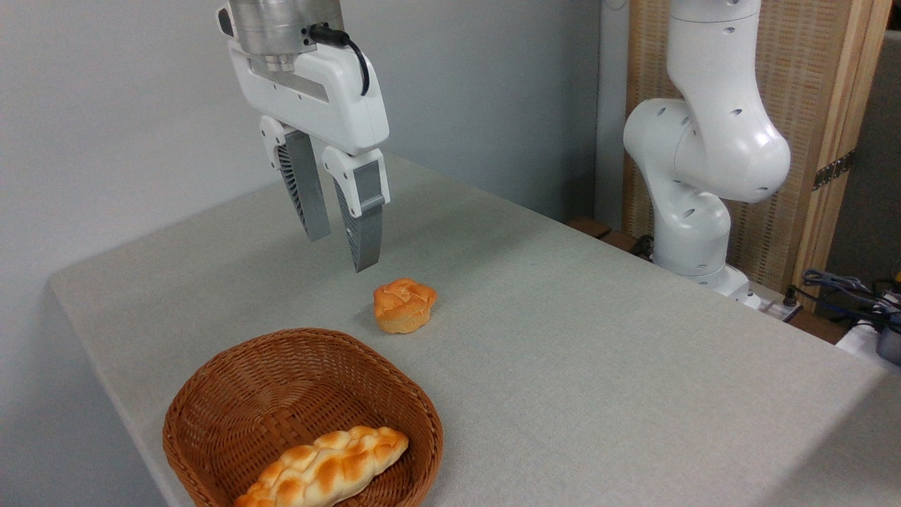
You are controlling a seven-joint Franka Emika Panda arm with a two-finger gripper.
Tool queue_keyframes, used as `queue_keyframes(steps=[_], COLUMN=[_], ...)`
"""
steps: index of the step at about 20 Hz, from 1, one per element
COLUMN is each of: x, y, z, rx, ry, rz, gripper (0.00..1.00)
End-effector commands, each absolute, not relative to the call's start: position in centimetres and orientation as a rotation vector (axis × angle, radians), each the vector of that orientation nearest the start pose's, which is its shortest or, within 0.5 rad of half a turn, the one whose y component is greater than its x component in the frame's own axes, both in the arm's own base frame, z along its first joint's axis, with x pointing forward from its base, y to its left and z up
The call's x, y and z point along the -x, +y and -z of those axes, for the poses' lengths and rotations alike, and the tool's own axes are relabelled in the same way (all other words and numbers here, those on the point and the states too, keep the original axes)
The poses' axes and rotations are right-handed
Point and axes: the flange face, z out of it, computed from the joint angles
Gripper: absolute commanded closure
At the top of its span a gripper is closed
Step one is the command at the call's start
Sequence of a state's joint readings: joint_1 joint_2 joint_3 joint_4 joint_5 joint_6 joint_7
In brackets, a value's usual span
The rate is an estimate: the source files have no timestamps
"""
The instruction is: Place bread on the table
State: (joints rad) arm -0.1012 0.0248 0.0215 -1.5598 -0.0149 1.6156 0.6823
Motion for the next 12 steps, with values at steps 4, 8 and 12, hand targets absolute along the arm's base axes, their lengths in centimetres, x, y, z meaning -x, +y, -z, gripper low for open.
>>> queue_keyframes(steps=[4, 8, 12], x=[-56.48, -56.49, -56.58], y=[-4.57, -4.5, -4.6], z=[-62.15, -62.15, -61.92], rx=[2.956, 2.958, 2.961], ry=[1.147, 1.146, 1.141], rz=[0.035, 0.035, 0.03], gripper=[0.0, 0.0, 0.0])
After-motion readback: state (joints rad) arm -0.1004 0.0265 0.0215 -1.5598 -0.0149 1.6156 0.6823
